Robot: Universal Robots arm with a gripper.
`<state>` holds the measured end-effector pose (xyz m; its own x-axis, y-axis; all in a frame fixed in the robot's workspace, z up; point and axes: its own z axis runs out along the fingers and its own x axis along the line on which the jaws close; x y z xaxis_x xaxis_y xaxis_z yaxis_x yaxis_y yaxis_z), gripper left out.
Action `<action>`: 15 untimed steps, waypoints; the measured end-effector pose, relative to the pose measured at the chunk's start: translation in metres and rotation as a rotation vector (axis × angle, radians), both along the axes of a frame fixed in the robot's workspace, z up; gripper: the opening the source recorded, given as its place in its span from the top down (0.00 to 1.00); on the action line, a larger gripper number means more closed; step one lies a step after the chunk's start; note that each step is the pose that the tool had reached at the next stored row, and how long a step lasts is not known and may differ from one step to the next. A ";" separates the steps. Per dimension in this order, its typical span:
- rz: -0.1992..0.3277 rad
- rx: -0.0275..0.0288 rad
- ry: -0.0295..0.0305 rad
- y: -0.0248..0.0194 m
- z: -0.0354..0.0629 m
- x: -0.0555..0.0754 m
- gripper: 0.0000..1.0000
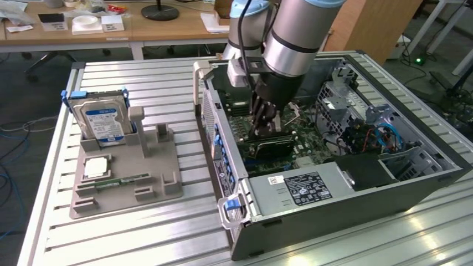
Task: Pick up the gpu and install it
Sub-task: 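Press down on the gpu until it lock into place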
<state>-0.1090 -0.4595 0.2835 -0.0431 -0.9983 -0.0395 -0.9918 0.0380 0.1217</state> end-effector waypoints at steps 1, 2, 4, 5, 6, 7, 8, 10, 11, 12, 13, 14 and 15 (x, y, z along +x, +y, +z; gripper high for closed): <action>0.000 0.0001 0.0112 0.0000 0.0000 0.000 0.90; 0.000 0.0003 0.0201 0.0000 0.0000 0.000 0.90; 0.000 0.0020 0.0360 0.0000 0.0000 0.000 0.90; 0.000 0.0030 0.0439 -0.0001 0.0000 0.000 0.90; 0.000 0.0037 0.0493 -0.0001 0.0001 0.000 0.90; 0.000 0.0044 0.0546 0.0000 0.0001 0.000 0.90; 0.000 0.0049 0.0587 0.0000 0.0003 0.000 0.90; 0.000 0.0065 0.0643 0.0000 0.0018 -0.001 0.90; 0.000 0.0072 0.0675 0.0000 0.0032 -0.001 0.90; 0.000 0.0085 0.0707 0.0000 0.0040 -0.001 0.90; 0.000 0.0111 0.0755 0.0000 0.0042 -0.001 0.90; 0.000 0.0134 0.0814 0.0000 0.0042 -0.001 0.90; 0.000 0.0152 0.0887 0.0000 0.0043 -0.001 0.90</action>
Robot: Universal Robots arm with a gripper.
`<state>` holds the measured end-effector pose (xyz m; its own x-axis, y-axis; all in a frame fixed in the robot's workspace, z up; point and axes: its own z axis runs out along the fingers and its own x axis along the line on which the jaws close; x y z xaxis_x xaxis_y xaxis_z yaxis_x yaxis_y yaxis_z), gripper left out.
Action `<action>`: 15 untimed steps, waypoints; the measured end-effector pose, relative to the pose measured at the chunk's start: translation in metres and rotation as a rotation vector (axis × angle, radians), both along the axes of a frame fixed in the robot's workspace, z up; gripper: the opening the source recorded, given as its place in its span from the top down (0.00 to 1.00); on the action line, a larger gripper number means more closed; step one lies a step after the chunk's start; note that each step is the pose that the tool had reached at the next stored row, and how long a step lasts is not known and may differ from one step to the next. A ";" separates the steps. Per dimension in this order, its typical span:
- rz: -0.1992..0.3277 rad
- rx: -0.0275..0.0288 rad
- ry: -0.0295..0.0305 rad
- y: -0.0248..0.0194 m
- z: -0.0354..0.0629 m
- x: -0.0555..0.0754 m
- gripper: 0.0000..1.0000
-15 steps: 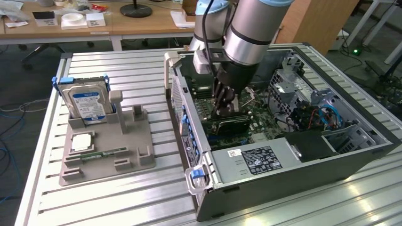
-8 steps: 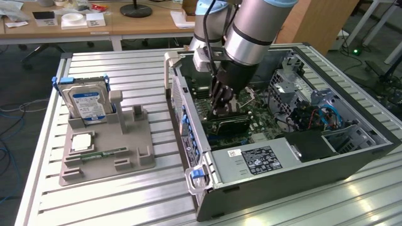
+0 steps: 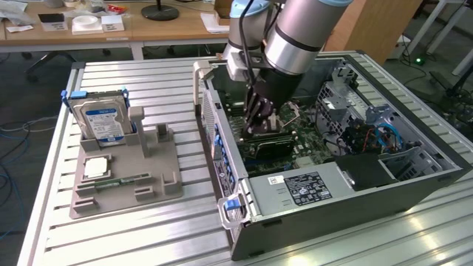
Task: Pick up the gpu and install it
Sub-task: 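Press down on the gpu until it lock into place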
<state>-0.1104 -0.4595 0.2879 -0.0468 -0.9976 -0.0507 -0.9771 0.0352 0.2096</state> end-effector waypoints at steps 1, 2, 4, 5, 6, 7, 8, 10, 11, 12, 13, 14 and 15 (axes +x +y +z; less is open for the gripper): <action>0.000 0.0013 0.0084 0.0000 0.0001 0.000 0.90; 0.000 0.0020 0.0172 0.0000 0.0001 0.000 0.90; 0.000 0.0043 0.0368 0.0000 0.0002 -0.001 0.90; 0.000 0.0058 0.0456 -0.0001 0.0003 -0.001 0.90; 0.000 0.0074 0.0526 -0.0001 0.0003 -0.001 0.90; 0.000 0.0090 0.0583 -0.0001 0.0003 -0.002 0.90; 0.000 0.0111 0.0628 0.0000 0.0003 -0.002 0.90; 0.000 0.0173 0.0657 -0.0006 0.0001 -0.005 0.90; 0.000 0.0204 0.0660 -0.0012 0.0001 -0.007 0.90; 0.001 0.0221 0.0661 -0.0015 -0.0001 -0.008 0.90; 0.001 0.0235 0.0660 -0.0015 -0.0002 -0.010 0.90; 0.001 0.0251 0.0660 -0.0016 -0.0003 -0.011 0.90; 0.001 0.0268 0.0660 -0.0016 -0.0004 -0.012 0.90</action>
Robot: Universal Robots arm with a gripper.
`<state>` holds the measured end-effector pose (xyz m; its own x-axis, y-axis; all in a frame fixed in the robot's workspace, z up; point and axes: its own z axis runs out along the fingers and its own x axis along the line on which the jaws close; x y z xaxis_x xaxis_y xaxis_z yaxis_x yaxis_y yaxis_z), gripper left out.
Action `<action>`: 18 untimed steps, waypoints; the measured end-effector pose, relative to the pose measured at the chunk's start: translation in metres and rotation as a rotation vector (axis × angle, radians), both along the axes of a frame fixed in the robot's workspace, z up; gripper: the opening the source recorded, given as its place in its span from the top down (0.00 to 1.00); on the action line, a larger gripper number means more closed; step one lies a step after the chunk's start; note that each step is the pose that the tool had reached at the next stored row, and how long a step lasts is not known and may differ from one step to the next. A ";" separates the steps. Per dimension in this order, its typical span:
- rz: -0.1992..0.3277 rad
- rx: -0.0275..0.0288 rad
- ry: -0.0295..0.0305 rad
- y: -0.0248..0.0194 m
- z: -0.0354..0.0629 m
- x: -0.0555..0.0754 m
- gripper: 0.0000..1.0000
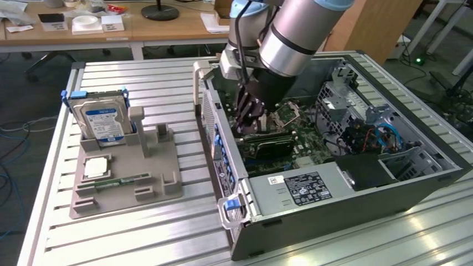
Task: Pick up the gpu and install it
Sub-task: 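Press down on the gpu until it lock into place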
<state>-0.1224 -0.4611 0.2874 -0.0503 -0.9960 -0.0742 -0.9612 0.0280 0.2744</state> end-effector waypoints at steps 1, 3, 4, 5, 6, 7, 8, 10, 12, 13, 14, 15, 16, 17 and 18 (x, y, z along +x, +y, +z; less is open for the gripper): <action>0.000 0.0023 -0.0001 -0.0002 -0.0001 -0.001 0.90; 0.000 0.0106 0.0006 -0.0015 -0.0002 -0.002 0.90; 0.000 0.0150 0.0008 -0.0025 -0.0004 -0.002 0.90; 0.000 0.0186 0.0012 -0.0039 -0.0006 -0.002 0.90; 0.000 0.0207 0.0019 -0.0060 -0.0009 -0.002 0.90; 0.000 0.0217 0.0028 -0.0082 -0.0010 -0.001 0.90; 0.000 0.0230 0.0031 -0.0102 -0.0011 -0.001 0.90; 0.000 0.0252 0.0030 -0.0113 -0.0012 -0.001 0.90; 0.000 0.0275 0.0031 -0.0113 -0.0018 -0.001 0.90; 0.000 0.0291 0.0030 -0.0113 -0.0023 0.000 0.90; 0.000 0.0312 0.0031 -0.0113 -0.0027 0.000 0.90; 0.000 0.0339 0.0029 -0.0113 -0.0031 0.001 0.90; 0.000 0.0357 0.0028 -0.0112 -0.0034 0.001 0.90; 0.000 0.0358 0.0029 -0.0112 -0.0035 0.001 0.90; 0.000 0.0357 0.0029 -0.0110 -0.0035 0.001 0.90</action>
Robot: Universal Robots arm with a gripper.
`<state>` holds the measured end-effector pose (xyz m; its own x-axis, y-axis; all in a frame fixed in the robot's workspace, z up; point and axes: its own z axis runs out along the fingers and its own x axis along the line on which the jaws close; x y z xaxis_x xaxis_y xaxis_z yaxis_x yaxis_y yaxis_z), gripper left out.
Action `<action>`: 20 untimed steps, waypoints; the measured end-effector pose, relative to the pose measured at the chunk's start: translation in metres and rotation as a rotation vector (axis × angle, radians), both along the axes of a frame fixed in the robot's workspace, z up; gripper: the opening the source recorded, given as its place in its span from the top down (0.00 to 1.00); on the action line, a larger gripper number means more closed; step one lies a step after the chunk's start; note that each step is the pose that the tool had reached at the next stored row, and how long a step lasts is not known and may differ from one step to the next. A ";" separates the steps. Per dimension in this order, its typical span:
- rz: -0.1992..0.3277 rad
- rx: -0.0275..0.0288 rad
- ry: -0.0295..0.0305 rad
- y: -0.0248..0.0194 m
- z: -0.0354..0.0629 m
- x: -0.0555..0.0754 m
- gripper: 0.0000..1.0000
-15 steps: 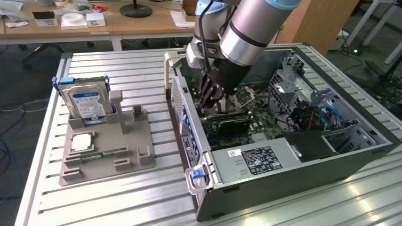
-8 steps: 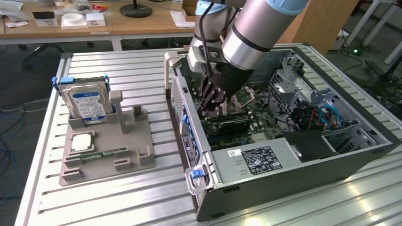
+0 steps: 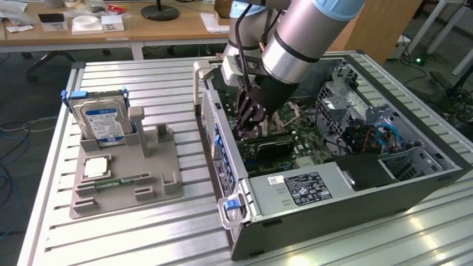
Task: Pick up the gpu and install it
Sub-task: 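Press down on the gpu until it lock into place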
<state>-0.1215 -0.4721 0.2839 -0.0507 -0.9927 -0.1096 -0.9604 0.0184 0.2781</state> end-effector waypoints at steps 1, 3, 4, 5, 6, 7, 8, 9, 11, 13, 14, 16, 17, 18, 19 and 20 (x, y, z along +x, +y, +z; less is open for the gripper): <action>0.000 0.0001 -0.0003 0.0004 0.0000 0.000 0.90; 0.001 0.0000 -0.0140 0.0015 0.0000 0.000 0.90; 0.002 -0.0002 -0.0323 0.0020 0.0001 0.000 0.90; 0.003 0.0000 -0.0503 0.0024 0.0000 0.000 0.90; 0.004 0.0001 -0.0684 0.0028 -0.0001 0.000 0.90; 0.004 0.0000 -0.0863 0.0031 0.0000 0.000 0.90; 0.005 0.0000 -0.1044 0.0033 -0.0001 0.000 0.90; 0.006 0.0001 -0.1223 0.0035 -0.0001 0.000 0.90; 0.007 0.0002 -0.1455 0.0035 0.0015 0.000 0.90; 0.009 0.0008 -0.1454 0.0035 0.0054 -0.002 0.90; 0.009 0.0018 -0.1456 0.0033 0.0061 -0.002 0.90; 0.011 0.0024 -0.1456 0.0023 0.0064 -0.002 0.90; 0.011 0.0023 -0.1456 0.0014 0.0065 -0.002 0.90; 0.011 0.0024 -0.1455 0.0007 0.0065 -0.002 0.90; 0.011 0.0034 -0.1446 0.0003 0.0065 -0.003 0.90; 0.011 0.0045 -0.1421 0.0003 0.0066 -0.003 0.90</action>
